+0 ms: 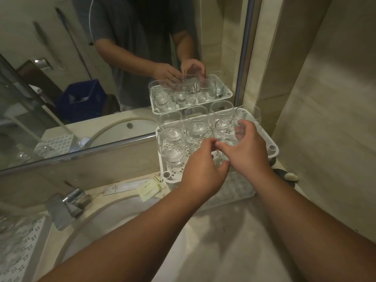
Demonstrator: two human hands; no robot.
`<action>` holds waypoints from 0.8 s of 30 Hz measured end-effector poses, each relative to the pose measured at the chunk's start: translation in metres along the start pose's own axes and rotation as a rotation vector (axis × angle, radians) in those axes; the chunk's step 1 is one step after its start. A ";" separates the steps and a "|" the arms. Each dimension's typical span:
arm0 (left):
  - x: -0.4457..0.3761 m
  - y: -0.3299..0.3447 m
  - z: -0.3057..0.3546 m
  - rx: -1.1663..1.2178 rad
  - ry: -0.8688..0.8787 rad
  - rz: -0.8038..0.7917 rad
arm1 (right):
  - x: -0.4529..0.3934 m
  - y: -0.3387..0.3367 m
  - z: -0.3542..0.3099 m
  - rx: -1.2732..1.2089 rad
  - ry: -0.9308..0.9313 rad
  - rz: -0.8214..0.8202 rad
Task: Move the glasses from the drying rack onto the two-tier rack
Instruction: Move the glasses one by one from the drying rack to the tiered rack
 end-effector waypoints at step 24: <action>0.006 0.014 -0.007 -0.259 0.050 0.028 | 0.003 0.001 -0.001 0.246 -0.061 0.074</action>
Point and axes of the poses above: each hand's wrist, its own x-axis away from the middle knuckle, its own y-axis out of the palm, z = x × y, the point moved 2 cm from there along -x, towards the middle knuckle, and after that the axes turned 1 degree about y, right-handed, at the moved point
